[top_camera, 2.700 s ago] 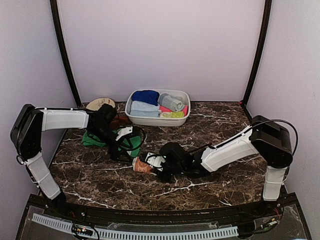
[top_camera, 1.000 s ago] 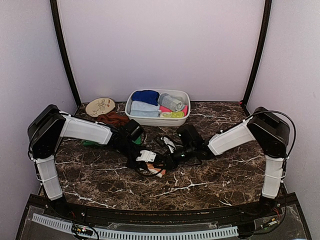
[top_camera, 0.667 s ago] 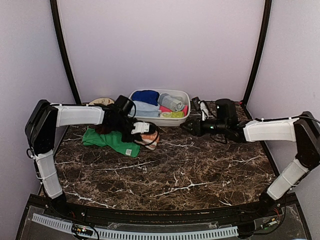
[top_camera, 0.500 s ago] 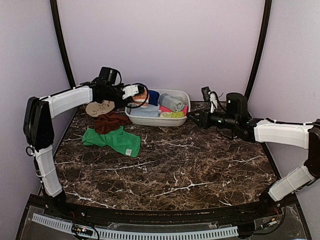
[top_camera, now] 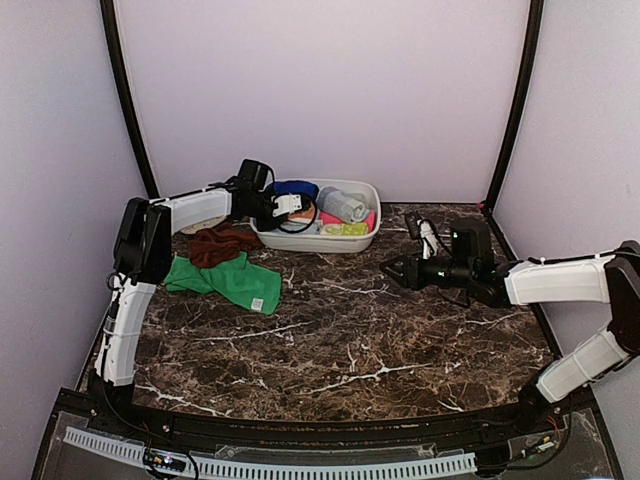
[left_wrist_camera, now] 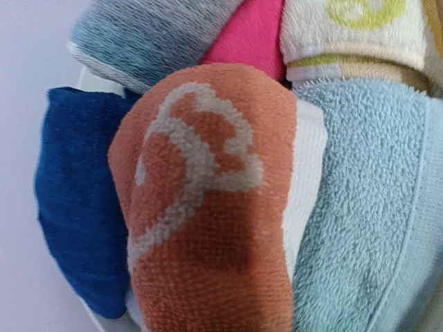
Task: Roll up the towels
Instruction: Place the towel in the storage box.
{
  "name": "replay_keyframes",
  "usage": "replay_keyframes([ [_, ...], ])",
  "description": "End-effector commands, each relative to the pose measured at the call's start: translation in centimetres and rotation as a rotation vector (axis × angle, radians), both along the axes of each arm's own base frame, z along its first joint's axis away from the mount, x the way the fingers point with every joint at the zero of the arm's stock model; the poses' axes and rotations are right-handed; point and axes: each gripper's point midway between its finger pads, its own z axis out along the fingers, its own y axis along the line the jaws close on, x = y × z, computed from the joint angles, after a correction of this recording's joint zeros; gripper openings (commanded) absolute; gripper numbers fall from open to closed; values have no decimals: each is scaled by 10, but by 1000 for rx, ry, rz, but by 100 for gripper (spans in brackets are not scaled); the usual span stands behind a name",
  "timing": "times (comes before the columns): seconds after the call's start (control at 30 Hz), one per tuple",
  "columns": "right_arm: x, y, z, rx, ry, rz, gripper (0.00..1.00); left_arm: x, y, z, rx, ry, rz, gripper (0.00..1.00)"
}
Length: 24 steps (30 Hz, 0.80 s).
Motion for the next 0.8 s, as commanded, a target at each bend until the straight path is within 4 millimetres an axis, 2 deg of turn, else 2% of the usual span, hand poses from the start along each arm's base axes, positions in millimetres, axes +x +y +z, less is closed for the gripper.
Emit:
replay_keyframes([
  [0.0, 4, -1, 0, 37, -12, 1, 29, 14, 1, 11, 25, -37, -1, 0],
  [0.1, 5, -2, 0, 51, -6, 2, 29, 15, 2, -6, 47, -11, 2, 1],
  [0.23, 4, 0, 0, 68, 7, 16, 30, 7, 3, -10, 60, 23, -10, 46],
  [0.3, 3, 0, 2, 74, 5, 21, 30, 3, 6, -6, 70, 34, -21, 56],
  [0.33, 3, 0, 3, 74, 5, 20, 30, 0, 7, -2, 75, 38, -24, 66],
  [0.37, 3, 0, 4, 77, 3, 19, 31, -3, 7, 0, 80, 43, -31, 71],
  [0.4, 3, 0, 6, 79, 0, 20, 31, -6, 8, 2, 90, 49, -38, 89],
  [0.47, 3, -1, 9, 84, -3, 21, 31, -13, 12, 8, 113, 63, -54, 92],
  [0.67, 2, -3, 15, 86, -16, 21, 32, -40, 25, 19, 171, 143, -73, 93],
  [0.77, 1, -2, 20, 89, -22, 25, 32, -42, 34, 28, 184, 146, -51, 93],
])
